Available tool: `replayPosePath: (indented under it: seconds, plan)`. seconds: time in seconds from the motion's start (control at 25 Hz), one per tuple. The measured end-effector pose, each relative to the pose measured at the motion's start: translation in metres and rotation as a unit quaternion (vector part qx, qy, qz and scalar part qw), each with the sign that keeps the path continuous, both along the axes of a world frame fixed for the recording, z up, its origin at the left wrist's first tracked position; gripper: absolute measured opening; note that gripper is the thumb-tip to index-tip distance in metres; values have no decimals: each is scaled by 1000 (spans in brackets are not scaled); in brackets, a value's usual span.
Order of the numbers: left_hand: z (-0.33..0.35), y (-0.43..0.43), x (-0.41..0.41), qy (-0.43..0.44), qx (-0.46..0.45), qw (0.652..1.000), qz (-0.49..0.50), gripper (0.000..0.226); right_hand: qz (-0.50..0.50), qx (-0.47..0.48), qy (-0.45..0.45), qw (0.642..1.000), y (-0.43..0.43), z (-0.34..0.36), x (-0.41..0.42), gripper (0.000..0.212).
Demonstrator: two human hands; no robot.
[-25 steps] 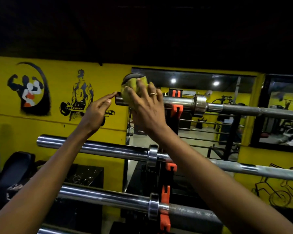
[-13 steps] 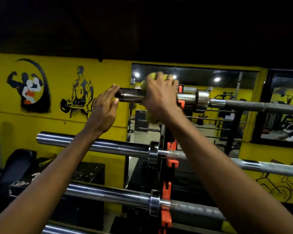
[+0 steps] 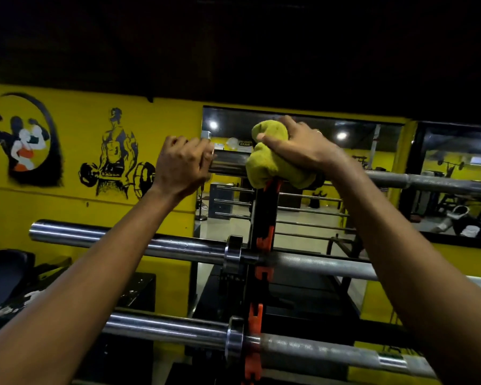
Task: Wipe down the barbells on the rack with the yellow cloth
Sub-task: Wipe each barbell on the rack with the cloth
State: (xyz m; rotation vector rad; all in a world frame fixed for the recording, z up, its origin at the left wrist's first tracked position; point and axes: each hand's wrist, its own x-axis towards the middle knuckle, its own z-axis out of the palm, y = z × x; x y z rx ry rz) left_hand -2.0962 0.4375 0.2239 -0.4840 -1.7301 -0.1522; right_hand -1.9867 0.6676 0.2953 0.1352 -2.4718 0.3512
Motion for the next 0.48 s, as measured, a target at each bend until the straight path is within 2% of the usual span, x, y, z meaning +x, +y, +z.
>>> replayPosePath:
  seconds: [0.12, 0.24, 0.28, 0.36, 0.48]
  plan:
    - [17, 0, 9, -36, -8, 999, -37, 49, 11, 72, 40, 997, -20, -1, 0, 75]
    - [40, 0, 16, -203, -9, 976, -81, 47, 9, 214, 38, 976, -47, -6, 4, 73]
    - [46, 0, 17, -257, -1, 963, -83, 46, 12, 223, 37, 974, -50, -6, 4, 70]
    - [50, 0, 13, -298, 10, 951, -85, 43, 54, 131, 34, 989, -45, -2, 6, 57]
    - [46, -3, 7, -281, 10, 956, -83, 44, 68, -49, 47, 995, -12, 14, 17, 41]
